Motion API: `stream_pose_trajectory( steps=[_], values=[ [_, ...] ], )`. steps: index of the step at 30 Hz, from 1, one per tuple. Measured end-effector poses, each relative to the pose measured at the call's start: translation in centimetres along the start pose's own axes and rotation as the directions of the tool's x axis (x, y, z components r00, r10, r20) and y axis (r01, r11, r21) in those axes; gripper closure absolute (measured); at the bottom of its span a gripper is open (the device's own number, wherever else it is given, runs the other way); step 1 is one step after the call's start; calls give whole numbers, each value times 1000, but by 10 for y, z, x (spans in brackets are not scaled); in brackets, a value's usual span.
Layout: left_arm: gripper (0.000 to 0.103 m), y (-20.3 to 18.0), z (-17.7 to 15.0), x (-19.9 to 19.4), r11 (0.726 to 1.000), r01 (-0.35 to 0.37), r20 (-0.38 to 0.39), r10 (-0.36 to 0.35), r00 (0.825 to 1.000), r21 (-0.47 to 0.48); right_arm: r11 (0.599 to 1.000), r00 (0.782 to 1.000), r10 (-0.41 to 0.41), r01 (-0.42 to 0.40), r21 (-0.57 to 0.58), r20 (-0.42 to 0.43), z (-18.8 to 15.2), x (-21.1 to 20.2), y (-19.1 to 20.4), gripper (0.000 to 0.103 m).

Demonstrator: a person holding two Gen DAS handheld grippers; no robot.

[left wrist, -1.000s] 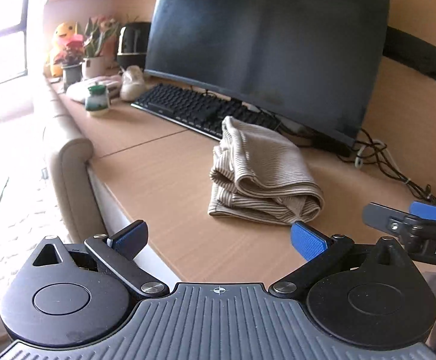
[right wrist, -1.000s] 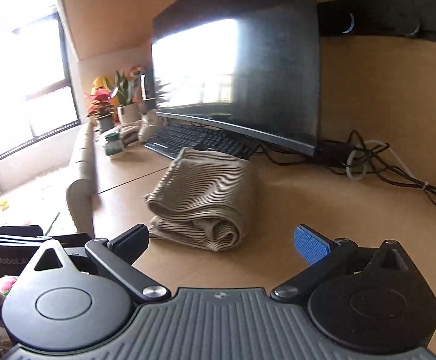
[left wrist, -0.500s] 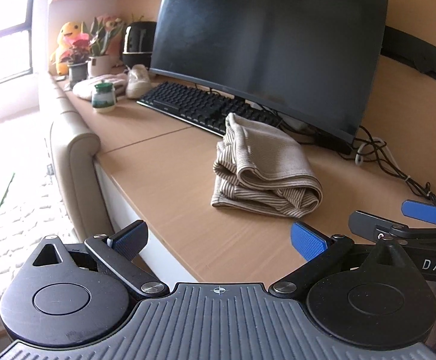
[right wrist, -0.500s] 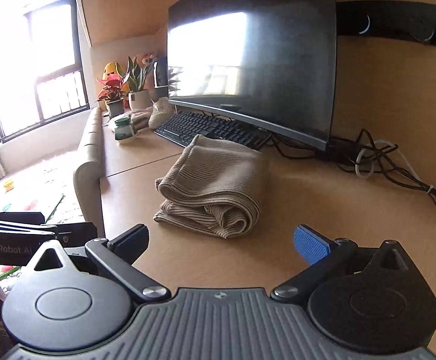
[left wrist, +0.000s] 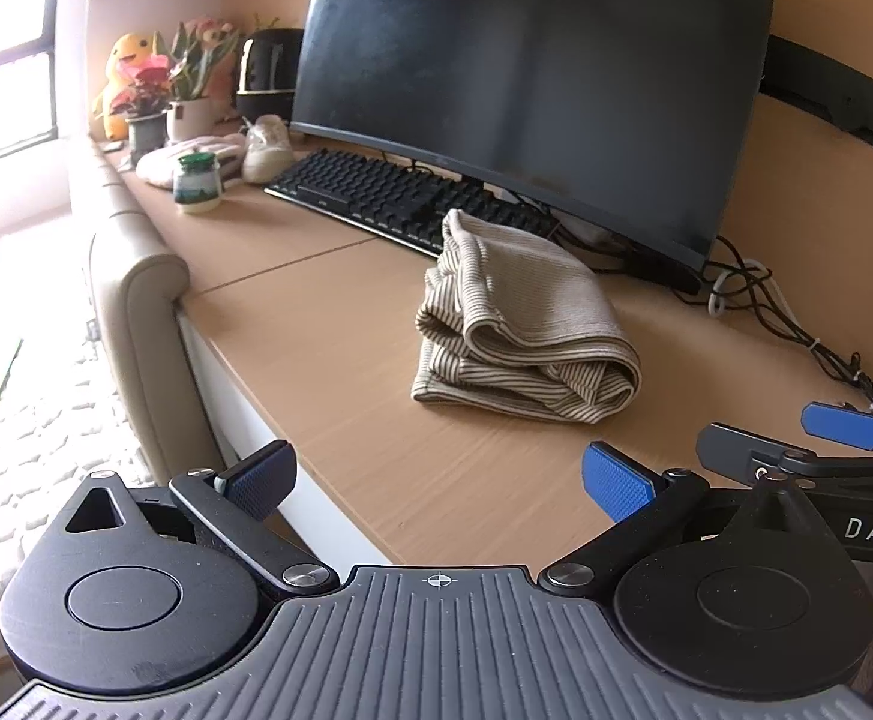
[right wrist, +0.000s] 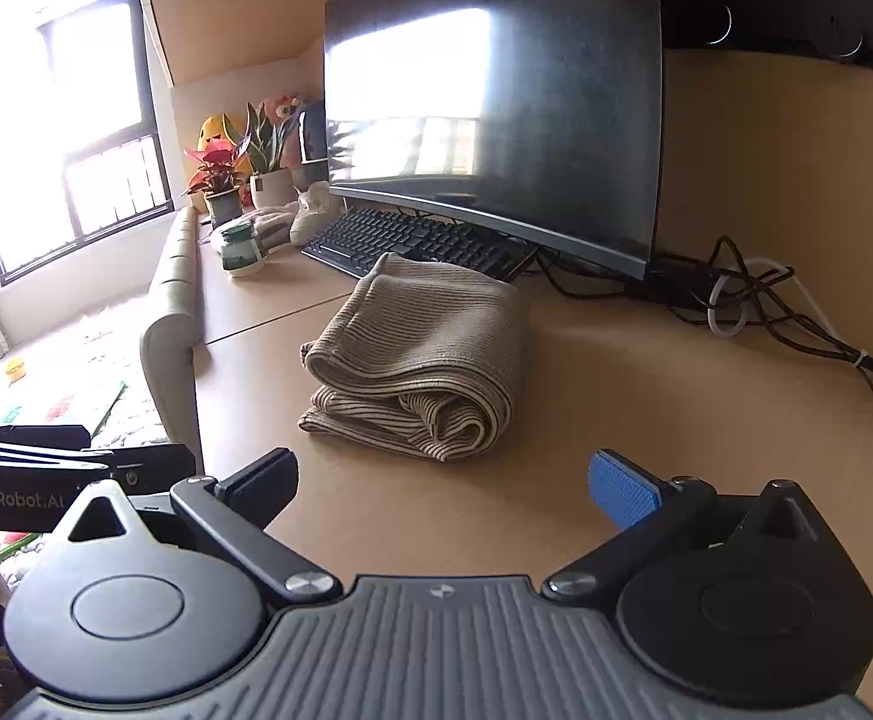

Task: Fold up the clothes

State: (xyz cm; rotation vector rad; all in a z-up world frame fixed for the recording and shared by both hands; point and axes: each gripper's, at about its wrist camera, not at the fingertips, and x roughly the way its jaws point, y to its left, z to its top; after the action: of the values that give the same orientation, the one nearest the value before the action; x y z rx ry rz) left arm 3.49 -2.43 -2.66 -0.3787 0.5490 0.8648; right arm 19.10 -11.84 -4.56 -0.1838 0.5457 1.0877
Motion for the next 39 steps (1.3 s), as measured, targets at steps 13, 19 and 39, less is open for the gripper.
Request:
stream_pose_trajectory(
  steps=[13, 19, 39],
  values=[
    [0, -1, -3, -3, 1000, -24, 1, 24, 1000, 7, 1000, 1000, 6, -6, 1, -12, -2, 2, 1, 0],
    [0, 0, -3, -3, 1000, -26, -1, 26, 1000, 8, 1000, 1000, 8, -8, 2, -16, -2, 2, 1, 0],
    [0, 2, -2, 1, 1000, -19, -11, 19, 1000, 8, 1000, 1000, 7, -7, -1, -21, -4, 1, 1, 0]
  ],
)
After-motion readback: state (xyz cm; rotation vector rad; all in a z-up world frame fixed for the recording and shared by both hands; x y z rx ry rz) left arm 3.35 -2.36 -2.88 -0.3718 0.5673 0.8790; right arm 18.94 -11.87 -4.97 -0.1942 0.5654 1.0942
